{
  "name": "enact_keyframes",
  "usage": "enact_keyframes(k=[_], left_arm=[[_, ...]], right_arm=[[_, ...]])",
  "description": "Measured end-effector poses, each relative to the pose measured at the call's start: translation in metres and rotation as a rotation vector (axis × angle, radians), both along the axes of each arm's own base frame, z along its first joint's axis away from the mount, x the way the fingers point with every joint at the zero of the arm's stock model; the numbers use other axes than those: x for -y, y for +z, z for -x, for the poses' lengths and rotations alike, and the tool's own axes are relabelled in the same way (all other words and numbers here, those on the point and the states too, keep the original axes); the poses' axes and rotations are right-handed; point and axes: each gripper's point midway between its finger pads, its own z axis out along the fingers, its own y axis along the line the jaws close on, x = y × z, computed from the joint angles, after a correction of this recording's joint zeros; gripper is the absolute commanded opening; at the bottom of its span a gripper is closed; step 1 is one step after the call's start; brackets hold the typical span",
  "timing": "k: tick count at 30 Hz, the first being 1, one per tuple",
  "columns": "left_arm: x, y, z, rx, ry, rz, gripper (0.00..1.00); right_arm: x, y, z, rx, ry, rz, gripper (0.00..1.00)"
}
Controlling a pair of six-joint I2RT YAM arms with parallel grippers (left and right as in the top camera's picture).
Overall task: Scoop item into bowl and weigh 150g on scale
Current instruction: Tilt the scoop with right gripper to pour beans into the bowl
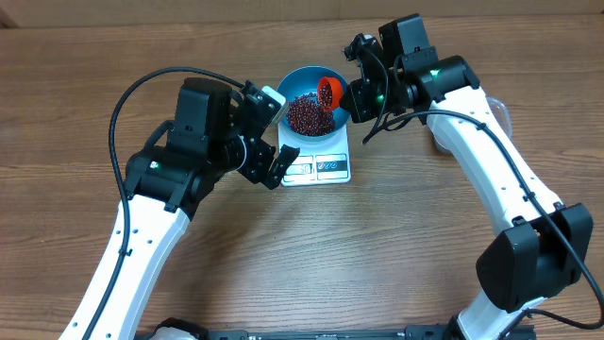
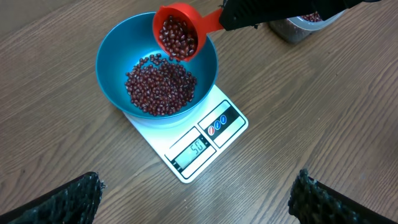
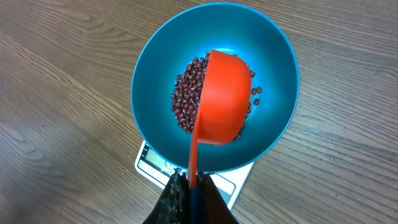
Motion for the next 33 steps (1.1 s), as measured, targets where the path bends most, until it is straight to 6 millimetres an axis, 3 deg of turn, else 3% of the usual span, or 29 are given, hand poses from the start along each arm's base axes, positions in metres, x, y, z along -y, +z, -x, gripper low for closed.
enact_keyframes(k=[33], left_arm=[[0.0, 0.0, 0.0, 0.0, 0.0, 0.0, 1.0]], right_arm=[[-0.01, 0.004, -0.003, 0.08, 0.094, 0.022, 0.04]])
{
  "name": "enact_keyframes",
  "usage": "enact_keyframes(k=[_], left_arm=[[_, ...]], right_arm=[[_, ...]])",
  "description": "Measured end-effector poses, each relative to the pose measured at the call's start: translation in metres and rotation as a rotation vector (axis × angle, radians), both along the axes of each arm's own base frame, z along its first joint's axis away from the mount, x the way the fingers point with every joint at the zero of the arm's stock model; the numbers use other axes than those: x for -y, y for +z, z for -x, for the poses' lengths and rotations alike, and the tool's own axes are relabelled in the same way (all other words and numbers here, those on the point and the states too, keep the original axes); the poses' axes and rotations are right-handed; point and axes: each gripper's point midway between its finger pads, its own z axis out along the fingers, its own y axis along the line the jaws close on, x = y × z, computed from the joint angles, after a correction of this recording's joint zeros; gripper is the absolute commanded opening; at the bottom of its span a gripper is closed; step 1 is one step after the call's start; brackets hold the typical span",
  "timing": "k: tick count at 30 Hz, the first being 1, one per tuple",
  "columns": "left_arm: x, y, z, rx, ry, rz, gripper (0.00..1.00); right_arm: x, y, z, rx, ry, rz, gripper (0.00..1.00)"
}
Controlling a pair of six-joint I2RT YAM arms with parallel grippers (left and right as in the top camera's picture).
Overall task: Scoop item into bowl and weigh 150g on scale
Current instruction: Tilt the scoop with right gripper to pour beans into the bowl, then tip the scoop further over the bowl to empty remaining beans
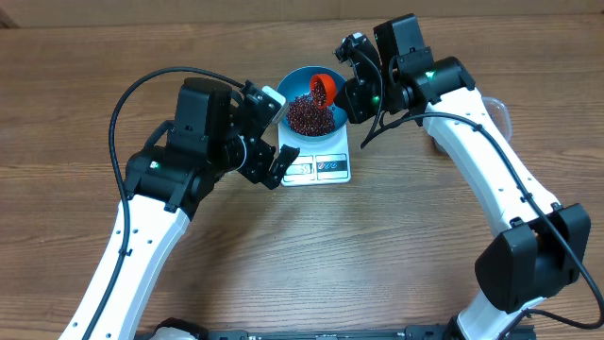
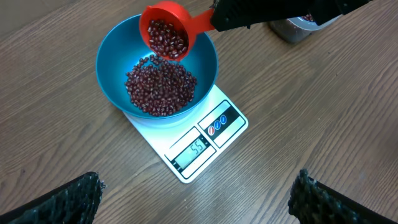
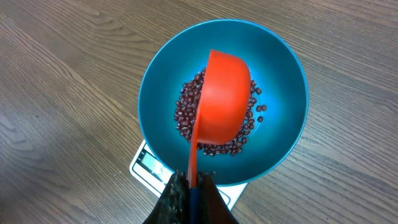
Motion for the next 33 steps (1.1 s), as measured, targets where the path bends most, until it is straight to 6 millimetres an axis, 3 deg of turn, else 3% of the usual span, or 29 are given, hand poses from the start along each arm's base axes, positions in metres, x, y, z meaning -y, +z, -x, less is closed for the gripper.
enact_keyframes(k=[23, 29, 33], left_arm=[[0.0, 0.0, 0.0, 0.0, 0.0, 0.0, 1.0], [0.0, -0.0001, 0.0, 0.0, 0.0, 0.0, 1.0], [0.0, 0.0, 0.0, 0.0, 0.0, 0.0, 1.0]], right_arm=[[-0.0017, 0.0039, -0.0059, -0.012, -0.066, -0.039, 0.03], [-0.0013, -0.001, 0.0031, -0.034, -0.027, -0.017, 0.04], [0.0033, -0.0013, -0.0034, -0.019, -0.077, 0.004, 0.04]])
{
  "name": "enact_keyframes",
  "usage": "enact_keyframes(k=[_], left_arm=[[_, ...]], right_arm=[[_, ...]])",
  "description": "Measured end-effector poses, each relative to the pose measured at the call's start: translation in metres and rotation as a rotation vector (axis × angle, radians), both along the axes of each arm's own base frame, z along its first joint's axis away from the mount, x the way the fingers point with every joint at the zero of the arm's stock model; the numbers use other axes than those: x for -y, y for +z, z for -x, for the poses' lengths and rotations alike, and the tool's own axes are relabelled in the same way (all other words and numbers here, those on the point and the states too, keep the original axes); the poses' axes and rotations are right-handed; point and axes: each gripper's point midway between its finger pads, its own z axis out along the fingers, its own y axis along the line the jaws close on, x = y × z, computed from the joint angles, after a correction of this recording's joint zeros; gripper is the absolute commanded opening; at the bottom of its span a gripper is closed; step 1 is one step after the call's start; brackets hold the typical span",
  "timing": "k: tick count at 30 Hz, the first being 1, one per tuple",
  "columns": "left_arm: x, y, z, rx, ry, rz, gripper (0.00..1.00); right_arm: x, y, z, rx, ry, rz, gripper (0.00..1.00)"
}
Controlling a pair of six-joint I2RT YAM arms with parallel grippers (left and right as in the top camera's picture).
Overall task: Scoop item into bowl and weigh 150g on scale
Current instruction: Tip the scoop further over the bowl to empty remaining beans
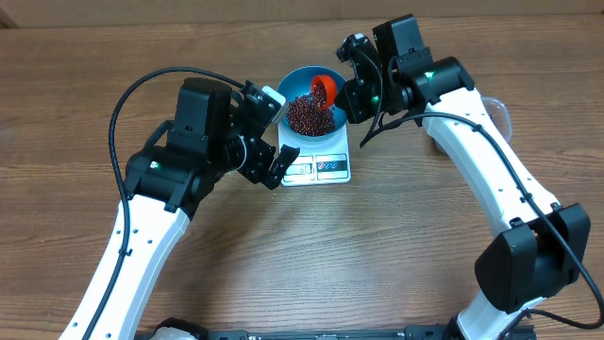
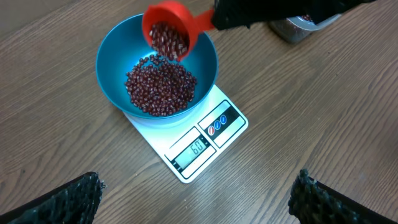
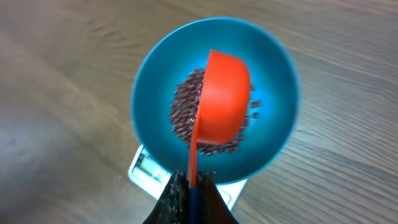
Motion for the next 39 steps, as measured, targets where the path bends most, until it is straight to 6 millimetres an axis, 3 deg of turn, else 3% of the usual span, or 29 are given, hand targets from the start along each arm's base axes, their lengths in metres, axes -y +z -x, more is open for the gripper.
enact_keyframes(k=[4, 24, 39], left_arm=[[0.0, 0.0, 0.0, 0.0, 0.0, 0.0, 1.0], [0.0, 0.0, 0.0, 0.0, 0.0, 0.0, 1.0], [0.0, 0.0, 0.0, 0.0, 0.0, 0.0, 1.0]], right_arm=[[0.006, -0.001, -0.004, -0.006, -0.065, 0.015, 0.04], [-0.003, -0.003, 0.008, 0.0, 0.073, 0.022, 0.04], [-0.002, -0.003, 0.003, 0.039, 0.057, 0.068, 0.04]])
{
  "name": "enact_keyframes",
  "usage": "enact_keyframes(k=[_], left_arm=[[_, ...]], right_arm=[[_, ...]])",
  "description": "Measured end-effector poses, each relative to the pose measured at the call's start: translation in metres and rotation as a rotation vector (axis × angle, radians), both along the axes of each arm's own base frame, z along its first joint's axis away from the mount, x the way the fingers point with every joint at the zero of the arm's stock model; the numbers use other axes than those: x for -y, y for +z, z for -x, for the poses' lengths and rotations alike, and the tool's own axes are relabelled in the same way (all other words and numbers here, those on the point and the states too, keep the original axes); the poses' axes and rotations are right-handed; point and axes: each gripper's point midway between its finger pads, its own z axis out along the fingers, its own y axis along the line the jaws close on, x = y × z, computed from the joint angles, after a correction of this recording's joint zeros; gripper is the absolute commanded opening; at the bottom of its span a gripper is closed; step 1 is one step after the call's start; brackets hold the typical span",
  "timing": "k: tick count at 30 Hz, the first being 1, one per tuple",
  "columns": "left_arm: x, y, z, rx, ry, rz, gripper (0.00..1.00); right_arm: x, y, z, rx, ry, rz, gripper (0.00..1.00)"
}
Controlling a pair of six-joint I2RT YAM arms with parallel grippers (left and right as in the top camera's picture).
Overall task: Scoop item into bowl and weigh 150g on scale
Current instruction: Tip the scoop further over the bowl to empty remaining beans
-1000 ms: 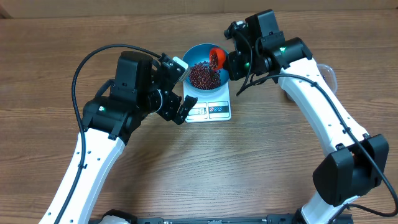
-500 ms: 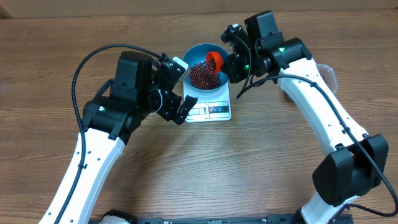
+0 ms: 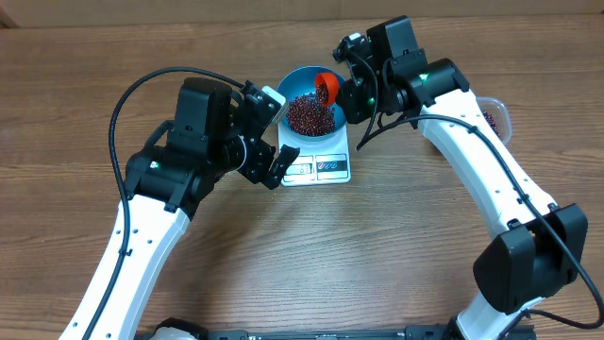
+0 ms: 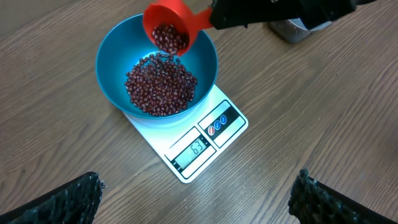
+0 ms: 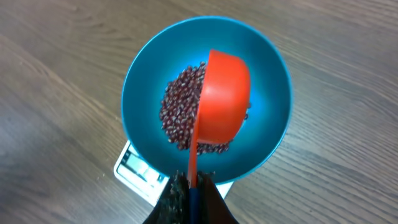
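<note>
A blue bowl [image 3: 291, 85] of dark red beans [image 4: 160, 85] stands on a white scale [image 4: 200, 138] whose display [image 4: 197, 148] reads about 63. My right gripper [image 5: 191, 186] is shut on the handle of an orange scoop [image 5: 222, 93], tilted over the bowl with beans still inside [image 4: 168, 36]. My left gripper [image 4: 196, 199] is open, its fingers [image 4: 68, 198] wide apart above bare wood in front of the scale, holding nothing.
A clear container of beans [image 3: 491, 115] sits at the right behind my right arm, its edge also showing in the left wrist view as a metal-looking tub [image 4: 292, 28]. Bare wooden table surrounds the scale.
The scale reading has risen from about 60 to about 63 and the bean pile is slightly larger. The scoop stays tilted over the bowl; my left gripper has not moved.
The scoop was held tilted at the bowl's right rim with the scale near 50. It then stood further over the bowl at about 55, then 60. Now the display shows about 63, with fewer beans in the scoop.
</note>
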Motion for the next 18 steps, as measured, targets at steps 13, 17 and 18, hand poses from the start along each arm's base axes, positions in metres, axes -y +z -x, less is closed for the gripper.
enact_keyframes(k=[13, 17, 18], left_arm=[[0.0, -0.0001, 0.0, 0.0, 0.0, 0.0, 1.0], [0.0, -0.0001, 0.0, 0.0, 0.0, 0.0, 1.0], [0.0, 0.0, 0.0, 0.0, 0.0, 0.0, 1.0]], right_arm=[[0.0003, -0.0018, -0.0014, 0.034, 0.007, 0.059, 0.04], [-0.002, -0.0042, 0.0048, 0.024, 0.047, 0.07, 0.03], [-0.0026, -0.0037, 0.0041, 0.029, 0.046, 0.071, 0.03]])
